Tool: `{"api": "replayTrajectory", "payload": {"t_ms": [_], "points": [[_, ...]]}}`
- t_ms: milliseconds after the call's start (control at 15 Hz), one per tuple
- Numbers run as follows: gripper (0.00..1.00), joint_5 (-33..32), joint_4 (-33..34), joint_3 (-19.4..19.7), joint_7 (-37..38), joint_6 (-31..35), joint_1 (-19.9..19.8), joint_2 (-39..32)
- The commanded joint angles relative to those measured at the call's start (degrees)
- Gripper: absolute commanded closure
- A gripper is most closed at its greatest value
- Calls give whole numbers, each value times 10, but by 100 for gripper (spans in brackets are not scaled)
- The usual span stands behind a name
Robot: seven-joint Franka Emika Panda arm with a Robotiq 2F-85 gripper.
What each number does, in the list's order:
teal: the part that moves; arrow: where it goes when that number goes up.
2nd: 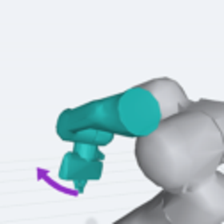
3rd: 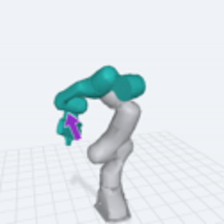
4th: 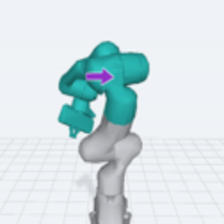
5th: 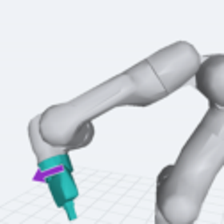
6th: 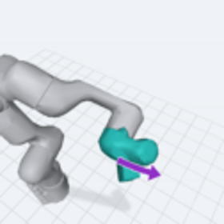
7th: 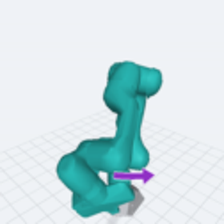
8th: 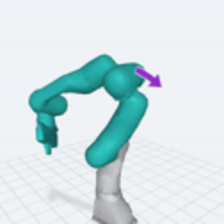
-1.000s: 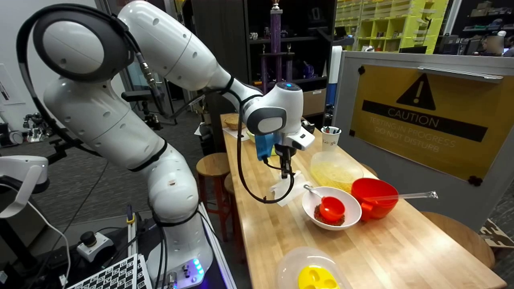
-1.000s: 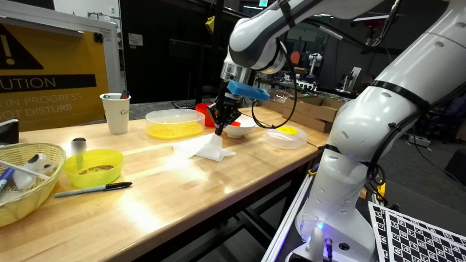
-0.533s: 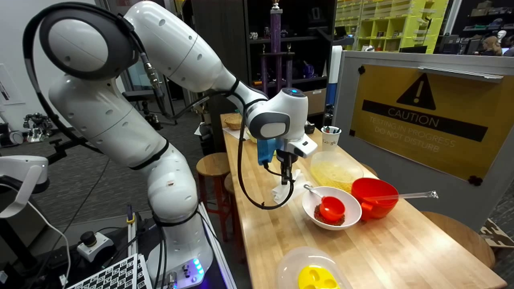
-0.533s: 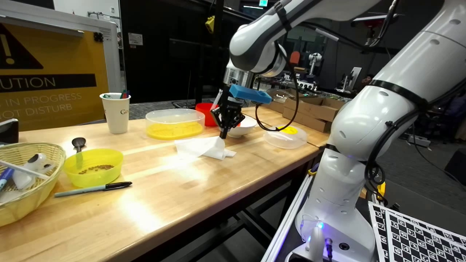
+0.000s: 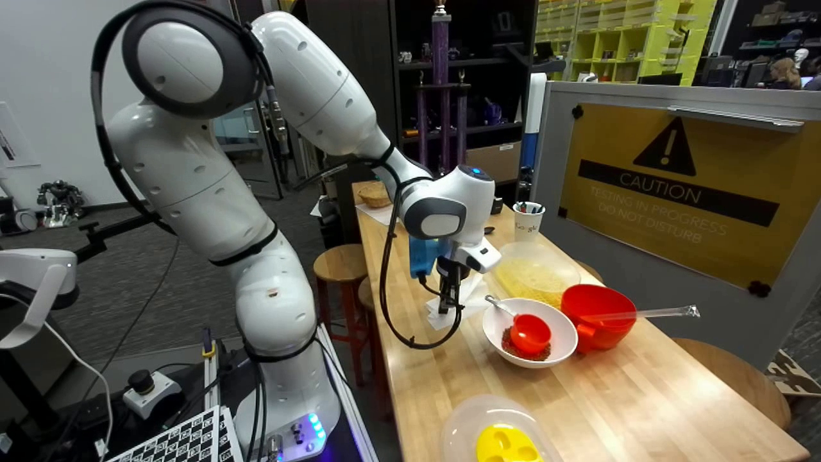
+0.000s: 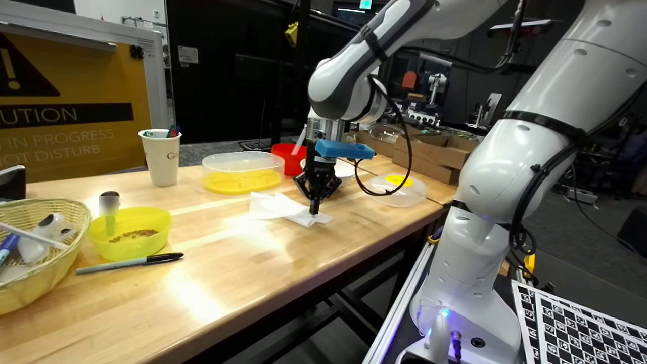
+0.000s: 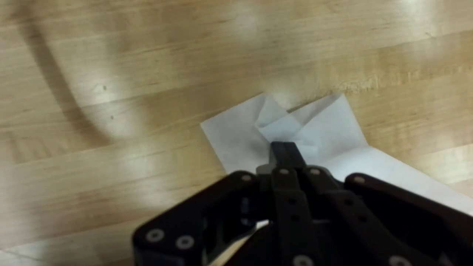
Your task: Fold the paper towel in half
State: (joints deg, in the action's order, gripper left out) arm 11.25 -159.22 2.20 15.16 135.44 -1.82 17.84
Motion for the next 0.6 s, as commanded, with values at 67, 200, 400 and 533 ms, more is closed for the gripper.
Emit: {"api": "replayTrajectory", "payload": {"t_ms": [67, 200, 400, 533], "points": [[68, 5, 3, -17, 9, 7, 3, -32], [58, 5, -8, -20, 9, 9, 3, -15], [39, 4, -4, -24, 8, 7, 4, -2], [25, -6, -4, -25, 12, -3, 0, 19]]}}
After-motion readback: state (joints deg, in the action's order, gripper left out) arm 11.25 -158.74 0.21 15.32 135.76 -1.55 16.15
